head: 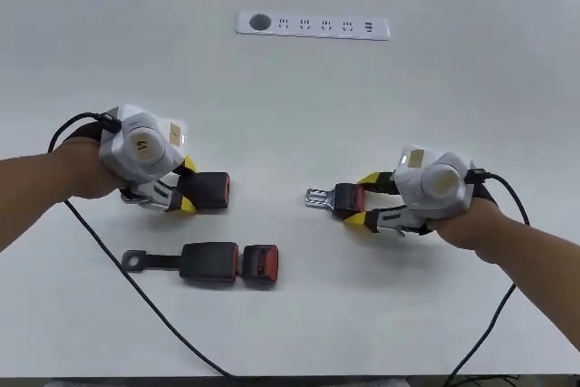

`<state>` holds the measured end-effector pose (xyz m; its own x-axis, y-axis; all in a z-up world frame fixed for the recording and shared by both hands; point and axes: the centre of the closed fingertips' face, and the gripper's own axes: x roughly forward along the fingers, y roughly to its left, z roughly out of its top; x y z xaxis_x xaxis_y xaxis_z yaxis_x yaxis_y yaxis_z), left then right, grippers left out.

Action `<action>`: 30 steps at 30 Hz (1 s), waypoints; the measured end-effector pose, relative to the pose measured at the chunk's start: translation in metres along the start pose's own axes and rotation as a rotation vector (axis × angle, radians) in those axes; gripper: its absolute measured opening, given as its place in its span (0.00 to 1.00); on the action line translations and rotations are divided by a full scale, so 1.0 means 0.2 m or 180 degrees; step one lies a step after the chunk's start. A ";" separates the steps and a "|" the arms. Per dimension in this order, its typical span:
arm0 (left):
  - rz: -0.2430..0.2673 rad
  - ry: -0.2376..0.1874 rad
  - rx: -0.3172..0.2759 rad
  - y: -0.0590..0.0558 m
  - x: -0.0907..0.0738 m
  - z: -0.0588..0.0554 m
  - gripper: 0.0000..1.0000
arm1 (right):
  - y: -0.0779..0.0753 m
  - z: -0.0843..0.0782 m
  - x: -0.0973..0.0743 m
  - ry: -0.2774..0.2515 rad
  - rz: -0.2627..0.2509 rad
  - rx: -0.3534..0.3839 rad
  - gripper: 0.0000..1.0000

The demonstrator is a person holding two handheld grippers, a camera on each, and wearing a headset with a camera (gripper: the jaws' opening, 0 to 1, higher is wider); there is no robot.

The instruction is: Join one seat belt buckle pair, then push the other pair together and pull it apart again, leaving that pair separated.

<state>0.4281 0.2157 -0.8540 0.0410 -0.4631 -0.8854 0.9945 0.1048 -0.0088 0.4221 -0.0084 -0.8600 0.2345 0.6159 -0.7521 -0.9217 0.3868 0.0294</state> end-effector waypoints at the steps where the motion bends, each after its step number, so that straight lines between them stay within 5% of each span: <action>1: 0.0003 0.0014 0.0001 0.00 0.00 0.00 0.34 | 0.00 -0.01 0.00 0.0018 -0.0005 0.0011 0.36; 4: 0.0002 0.0045 -0.0004 0.00 0.00 0.00 0.34 | 0.01 -0.01 -0.01 -0.0010 0.0003 0.0017 0.38; 6: 0.0003 0.0119 -0.0020 -0.01 0.00 0.00 0.35 | 0.03 0.00 -0.01 -0.0023 0.0067 0.0047 0.48; 8: 0.0042 0.0296 -0.0007 -0.01 -0.02 -0.01 0.44 | 0.00 0.00 -0.03 -0.0027 -0.0120 -0.0005 0.60; 10: 0.0106 0.0169 0.0055 -0.01 -0.04 0.04 0.51 | -0.01 0.04 -0.06 -0.0233 -0.0210 0.0227 0.60; 15: 0.0466 -0.0352 -0.0393 0.05 -0.18 0.15 0.60 | -0.05 0.01 -0.12 -0.0303 -0.0501 0.0505 0.75; 20: 0.0800 -0.0570 -0.0824 0.08 -0.29 0.14 0.81 | -0.07 0.02 -0.20 -0.0476 -0.0825 0.0691 0.82; 23: 0.1016 -0.0700 -0.1016 0.08 -0.36 0.14 0.85 | -0.06 0.04 -0.22 -0.0517 -0.0960 0.0776 0.92; 25: 0.1105 -0.0976 -0.1213 0.06 -0.41 0.19 0.90 | -0.04 0.07 -0.24 -0.0597 -0.1013 0.0810 0.90; 27: 0.1203 -0.1115 -0.1383 0.05 -0.46 0.20 0.91 | -0.01 0.09 -0.25 -0.0602 -0.1061 0.0795 0.90; 30: 0.1361 -0.1268 -0.1359 0.03 -0.53 0.21 0.91 | 0.04 0.14 -0.29 -0.0708 -0.1178 0.0753 0.91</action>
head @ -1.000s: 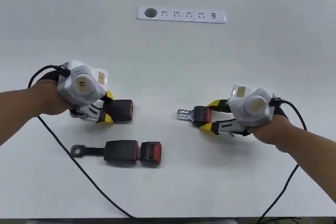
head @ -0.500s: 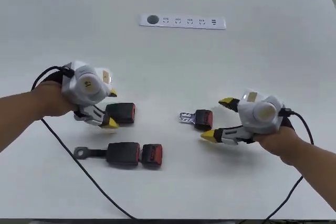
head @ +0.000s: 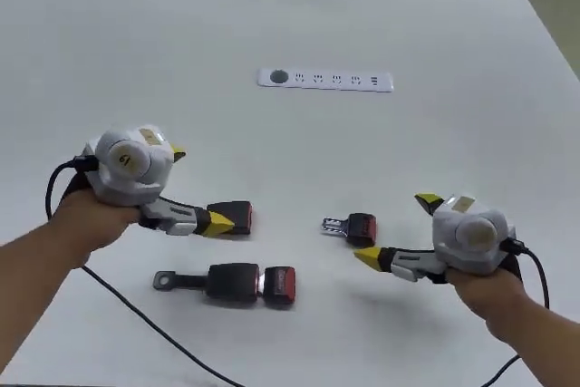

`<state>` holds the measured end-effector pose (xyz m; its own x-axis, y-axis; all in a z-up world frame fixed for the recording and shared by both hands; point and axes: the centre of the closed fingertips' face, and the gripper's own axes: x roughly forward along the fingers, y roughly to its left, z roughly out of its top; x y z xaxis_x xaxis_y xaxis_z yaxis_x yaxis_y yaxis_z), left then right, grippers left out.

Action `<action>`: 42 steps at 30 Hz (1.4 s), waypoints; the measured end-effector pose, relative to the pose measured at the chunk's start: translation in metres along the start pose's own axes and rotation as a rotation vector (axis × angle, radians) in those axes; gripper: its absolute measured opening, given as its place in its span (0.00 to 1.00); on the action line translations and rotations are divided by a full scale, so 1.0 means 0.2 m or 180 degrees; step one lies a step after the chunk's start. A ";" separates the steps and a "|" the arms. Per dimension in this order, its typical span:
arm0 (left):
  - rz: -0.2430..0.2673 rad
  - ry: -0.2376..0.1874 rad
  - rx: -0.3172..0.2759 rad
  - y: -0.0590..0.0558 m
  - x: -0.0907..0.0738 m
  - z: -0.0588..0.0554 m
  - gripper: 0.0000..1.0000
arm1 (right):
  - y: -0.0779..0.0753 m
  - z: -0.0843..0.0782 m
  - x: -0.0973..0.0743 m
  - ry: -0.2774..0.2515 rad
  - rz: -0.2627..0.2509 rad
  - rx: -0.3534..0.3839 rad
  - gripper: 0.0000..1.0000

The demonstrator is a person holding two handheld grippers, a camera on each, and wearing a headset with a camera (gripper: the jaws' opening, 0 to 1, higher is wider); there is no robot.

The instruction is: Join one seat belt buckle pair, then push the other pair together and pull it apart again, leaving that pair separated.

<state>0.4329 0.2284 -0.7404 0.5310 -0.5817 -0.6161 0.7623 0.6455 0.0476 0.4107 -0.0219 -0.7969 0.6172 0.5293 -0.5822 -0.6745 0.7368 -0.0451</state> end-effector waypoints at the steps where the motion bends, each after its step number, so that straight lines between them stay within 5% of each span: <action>1: 0.0004 -0.0077 -0.0075 -0.01 -0.03 0.01 0.92 | 0.02 0.01 -0.01 -0.0032 0.0012 -0.0004 0.92; 7: -0.0006 -0.0110 -0.0103 -0.08 -0.15 -0.07 0.98 | 0.14 0.04 -0.07 -0.0061 0.0038 -0.0126 0.94; 11: -0.0053 -0.0285 -0.0086 -0.15 -0.26 -0.08 1.00 | 0.20 0.05 -0.12 -0.0128 0.0050 -0.0179 0.95; 22: -0.0096 -0.0114 0.0033 -0.20 -0.46 -0.29 1.00 | 0.32 0.03 -0.32 -0.0246 -0.0019 -0.0136 0.96; 31: 0.0029 -0.0152 0.0153 -0.14 -0.64 -0.26 1.00 | 0.33 0.03 -0.40 -0.0280 -0.0108 -0.0080 0.96; 42: 0.0057 -0.0163 0.0012 -0.18 -0.64 -0.32 1.00 | 0.37 0.01 -0.45 -0.0330 -0.0110 0.0034 0.99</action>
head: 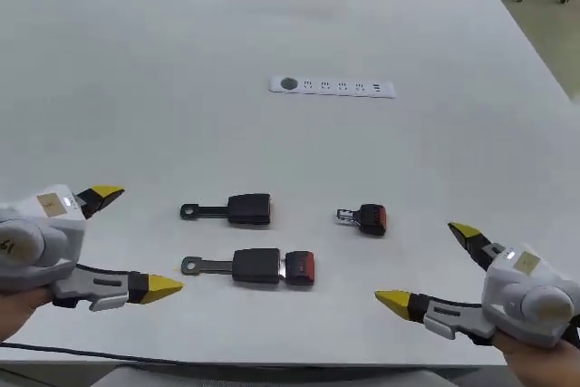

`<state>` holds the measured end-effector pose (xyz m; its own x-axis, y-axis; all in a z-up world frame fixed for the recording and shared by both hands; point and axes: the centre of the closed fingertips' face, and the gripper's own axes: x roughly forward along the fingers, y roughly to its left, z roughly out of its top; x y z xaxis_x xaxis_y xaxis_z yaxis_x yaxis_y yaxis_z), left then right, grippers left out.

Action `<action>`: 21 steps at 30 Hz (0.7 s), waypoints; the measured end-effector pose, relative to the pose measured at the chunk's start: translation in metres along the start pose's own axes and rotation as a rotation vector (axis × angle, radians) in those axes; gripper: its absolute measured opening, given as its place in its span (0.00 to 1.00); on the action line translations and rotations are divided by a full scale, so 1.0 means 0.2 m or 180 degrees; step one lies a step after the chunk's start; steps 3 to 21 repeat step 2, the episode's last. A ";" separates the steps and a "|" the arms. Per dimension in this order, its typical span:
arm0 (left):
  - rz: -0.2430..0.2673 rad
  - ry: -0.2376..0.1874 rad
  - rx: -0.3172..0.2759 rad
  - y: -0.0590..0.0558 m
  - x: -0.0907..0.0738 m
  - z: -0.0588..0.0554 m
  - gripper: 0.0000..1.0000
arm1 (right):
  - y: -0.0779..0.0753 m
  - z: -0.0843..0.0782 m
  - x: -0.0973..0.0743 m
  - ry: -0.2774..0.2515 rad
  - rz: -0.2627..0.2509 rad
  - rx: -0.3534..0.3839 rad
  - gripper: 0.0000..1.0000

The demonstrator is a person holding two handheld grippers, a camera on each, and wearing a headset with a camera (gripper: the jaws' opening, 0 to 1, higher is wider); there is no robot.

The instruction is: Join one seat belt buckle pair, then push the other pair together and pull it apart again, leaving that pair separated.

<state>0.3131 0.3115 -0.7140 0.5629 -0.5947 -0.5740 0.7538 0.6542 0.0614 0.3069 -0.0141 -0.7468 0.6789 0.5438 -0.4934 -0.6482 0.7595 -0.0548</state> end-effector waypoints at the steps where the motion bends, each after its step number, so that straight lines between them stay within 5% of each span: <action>1: 0.0005 -0.0003 -0.0027 0.00 0.00 -0.01 1.00 | 0.00 -0.01 0.00 0.0010 -0.0004 -0.0007 0.98; 21: 0.0016 0.0012 -0.0074 -0.01 0.01 -0.03 1.00 | 0.00 -0.02 0.00 0.0017 -0.0017 -0.0009 0.98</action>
